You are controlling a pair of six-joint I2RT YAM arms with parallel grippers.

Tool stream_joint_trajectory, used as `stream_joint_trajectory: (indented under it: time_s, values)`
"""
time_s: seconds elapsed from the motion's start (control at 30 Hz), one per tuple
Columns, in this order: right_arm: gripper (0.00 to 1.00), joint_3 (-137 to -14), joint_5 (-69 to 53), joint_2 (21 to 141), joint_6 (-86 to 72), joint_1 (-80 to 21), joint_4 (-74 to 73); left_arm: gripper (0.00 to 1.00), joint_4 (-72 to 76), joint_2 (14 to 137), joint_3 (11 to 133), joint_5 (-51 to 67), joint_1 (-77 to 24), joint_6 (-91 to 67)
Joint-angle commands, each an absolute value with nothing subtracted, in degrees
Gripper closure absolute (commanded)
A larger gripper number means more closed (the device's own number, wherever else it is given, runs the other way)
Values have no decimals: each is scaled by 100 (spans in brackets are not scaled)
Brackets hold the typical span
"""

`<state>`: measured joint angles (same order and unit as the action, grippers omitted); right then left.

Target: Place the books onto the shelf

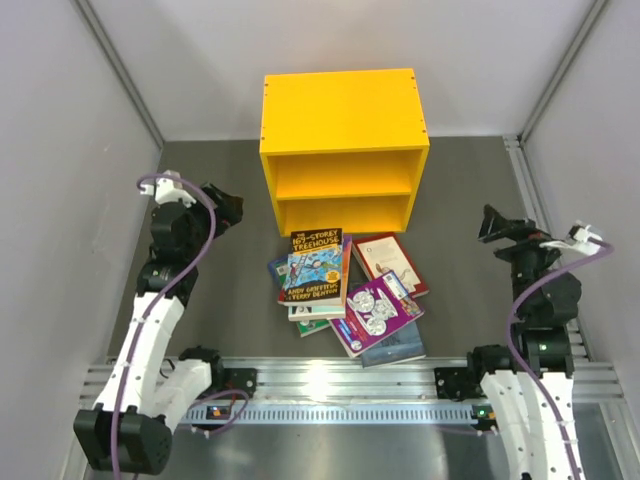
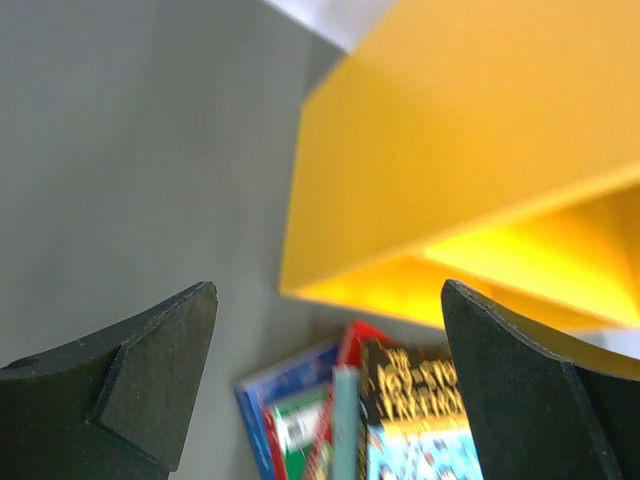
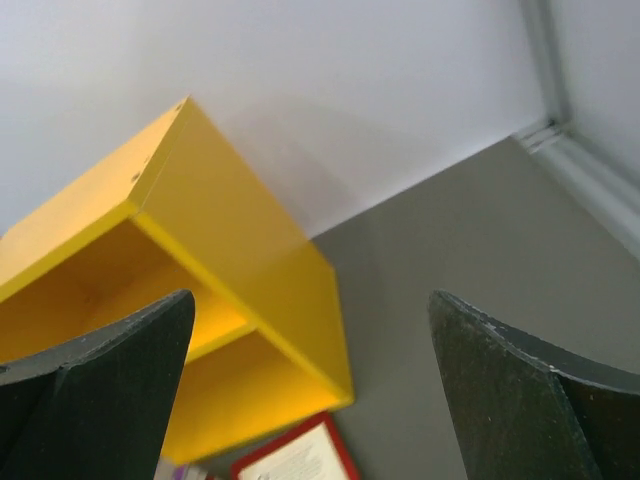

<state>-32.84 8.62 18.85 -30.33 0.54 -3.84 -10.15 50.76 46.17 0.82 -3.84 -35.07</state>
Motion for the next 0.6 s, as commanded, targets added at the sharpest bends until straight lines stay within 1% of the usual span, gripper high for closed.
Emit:
stream_joint_trajectory:
  time_s: [0.0,0.13,0.23,0.27,0.33,0.37,0.4,0.43,0.47,0.5,0.53,0.57]
  values:
    - [0,-3629,-461,2012,-3629,-176,-1229,1,-1432,4721,4526,1288,-387,-3815]
    - [0,-3744,-1677,2574,-4112,-202,-1625,1,-1836,4141,4298,1126,-509,-4034]
    - [0,-3472,-1837,2514,-4403,-526,-1609,1,-2363,3833,4333,791,-729,-3833]
    - [0,-3385,-1767,2383,-4482,-867,-1487,1,-2451,3806,4324,756,-764,-3789]
    - [0,-3200,-1347,2355,-4517,-1325,-1424,4,-2698,3832,4263,790,-878,-3718]
    - [0,-3182,-1127,2538,-4552,-1910,-1467,5,-2724,3893,4202,800,-931,-3726]
    - [0,-3216,-629,2705,-4535,-2220,-1503,6,-2768,3920,4062,765,-1088,-3770]
    - [0,-3269,-337,2898,-4544,-2928,-1564,6,-2760,3937,3991,617,-1194,-3805]
    - [0,-3330,-29,3362,-4579,-3327,-1625,6,-2742,4007,3903,493,-1448,-3832]
    - [0,-3488,731,3610,-4605,-3731,-1678,5,-2725,4060,3798,388,-1581,-3832]
    - [0,-3594,1112,4126,-4649,-4562,-1670,5,-2716,4121,3762,291,-1713,-3841]
    - [0,-3708,1464,4409,-4684,-4936,-1670,4,-2707,4244,3744,90,-1949,-3841]
